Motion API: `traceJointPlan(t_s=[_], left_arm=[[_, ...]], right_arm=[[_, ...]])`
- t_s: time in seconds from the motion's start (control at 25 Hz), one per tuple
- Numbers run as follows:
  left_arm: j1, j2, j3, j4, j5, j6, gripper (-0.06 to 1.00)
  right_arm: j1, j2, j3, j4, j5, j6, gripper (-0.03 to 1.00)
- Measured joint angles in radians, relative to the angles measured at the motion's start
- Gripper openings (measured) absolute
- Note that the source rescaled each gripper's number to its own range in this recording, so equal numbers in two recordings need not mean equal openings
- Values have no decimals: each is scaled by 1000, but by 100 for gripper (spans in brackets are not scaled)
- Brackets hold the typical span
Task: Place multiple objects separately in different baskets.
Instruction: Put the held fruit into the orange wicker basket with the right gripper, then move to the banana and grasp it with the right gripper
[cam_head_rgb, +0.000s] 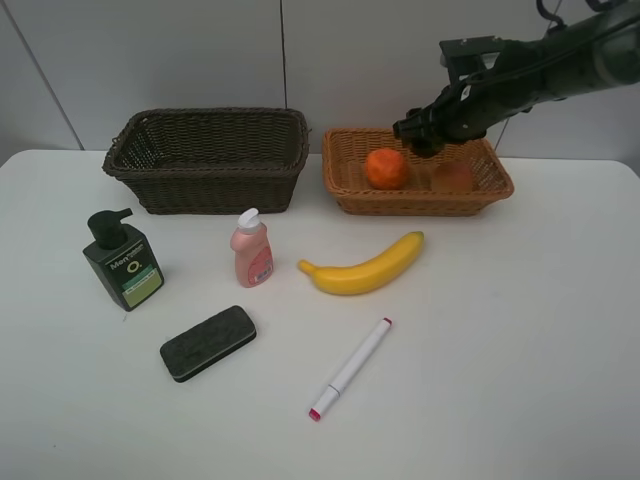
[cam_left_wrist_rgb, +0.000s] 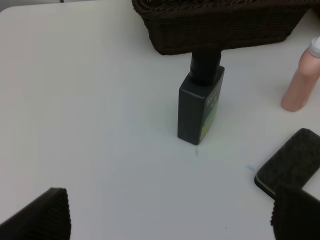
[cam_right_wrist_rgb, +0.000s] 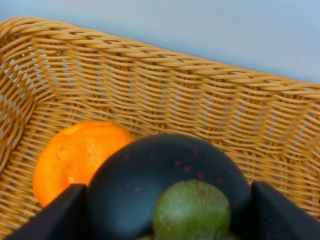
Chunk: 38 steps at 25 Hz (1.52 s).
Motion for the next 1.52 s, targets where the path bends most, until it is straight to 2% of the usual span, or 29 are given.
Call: traceJointPlan(t_s=[0.08, 0.2, 0.44, 0.64, 0.76, 1.04, 1.36, 1.52], left_arm=[[0, 0, 0, 0, 0, 0, 100], [0, 0, 0, 0, 0, 0, 100], [0, 0, 0, 5, 0, 0, 100], [0, 0, 0, 0, 0, 0, 100], [0, 0, 0, 0, 0, 0, 100], [0, 0, 0, 0, 0, 0, 100], [0, 0, 0, 0, 0, 0, 100], [0, 0, 0, 0, 0, 0, 100]], right_arm=[[0, 0, 0, 0, 0, 0, 93], [0, 0, 0, 0, 19, 0, 97], [0, 0, 0, -5, 38, 0, 98], [1, -16, 0, -61, 92, -21, 98], [1, -69, 0, -88, 146, -86, 98], [66, -289, 0, -106, 365, -402, 98], [211, -378, 0, 16, 666, -611, 98], [275, -376, 0, 27, 716, -674, 98]])
